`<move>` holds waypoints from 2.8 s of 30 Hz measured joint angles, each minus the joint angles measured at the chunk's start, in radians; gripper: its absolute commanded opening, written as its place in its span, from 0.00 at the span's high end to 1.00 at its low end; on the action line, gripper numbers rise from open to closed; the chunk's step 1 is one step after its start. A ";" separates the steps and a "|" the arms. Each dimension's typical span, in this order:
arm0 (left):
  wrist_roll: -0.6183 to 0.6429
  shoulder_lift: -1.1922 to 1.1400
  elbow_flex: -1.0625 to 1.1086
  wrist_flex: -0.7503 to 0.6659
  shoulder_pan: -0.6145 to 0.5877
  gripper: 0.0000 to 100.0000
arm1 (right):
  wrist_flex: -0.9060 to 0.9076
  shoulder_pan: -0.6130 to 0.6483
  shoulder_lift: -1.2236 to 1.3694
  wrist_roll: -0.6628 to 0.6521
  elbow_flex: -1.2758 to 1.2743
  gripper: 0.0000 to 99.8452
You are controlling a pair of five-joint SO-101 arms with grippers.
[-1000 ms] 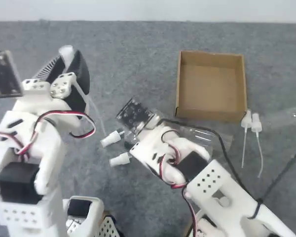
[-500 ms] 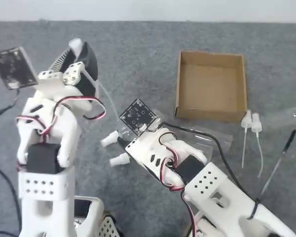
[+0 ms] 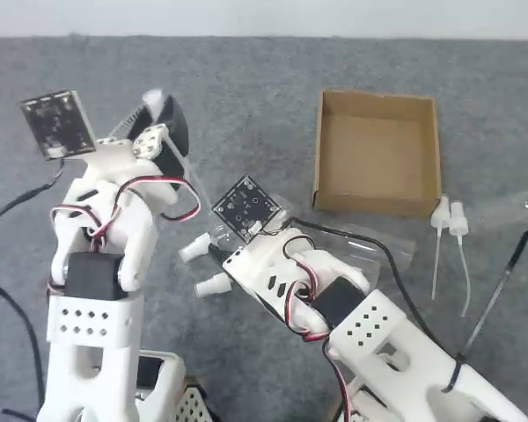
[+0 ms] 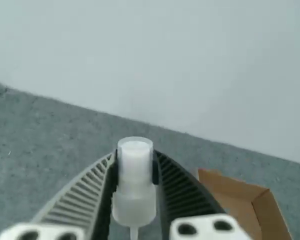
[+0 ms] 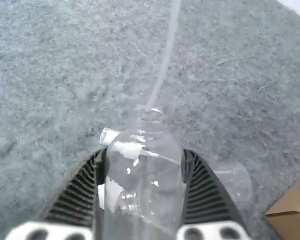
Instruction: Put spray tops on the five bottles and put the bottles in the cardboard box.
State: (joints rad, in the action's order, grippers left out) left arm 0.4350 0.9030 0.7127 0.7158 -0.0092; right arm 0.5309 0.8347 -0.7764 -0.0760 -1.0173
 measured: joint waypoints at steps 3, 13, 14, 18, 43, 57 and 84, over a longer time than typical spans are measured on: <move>-0.005 0.000 0.002 0.095 0.032 0.99 | -0.002 0.000 0.000 0.000 -0.021 0.99; -0.101 0.236 0.184 0.143 0.129 0.99 | -0.270 0.000 -0.155 0.003 -0.213 0.99; -0.101 0.265 0.206 0.143 0.133 0.99 | -0.307 0.000 -0.176 0.003 -0.235 0.99; -0.101 0.321 0.233 0.141 0.166 0.99 | -0.407 0.000 -0.247 0.003 -0.313 0.99; -0.198 0.304 0.048 0.299 0.221 0.85 | -0.430 -0.002 -0.402 0.006 -0.414 0.99; -0.245 0.118 0.043 0.269 0.120 0.85 | -0.430 0.000 -0.402 0.006 -0.416 0.99; -0.290 0.201 0.166 0.328 0.043 0.76 | -0.284 -0.245 -0.196 0.005 -0.072 0.99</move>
State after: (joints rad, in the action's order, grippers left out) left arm 0.1450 1.1040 0.8784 1.0441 0.0338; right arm 0.2470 0.5892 -0.9728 -0.0713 -1.0894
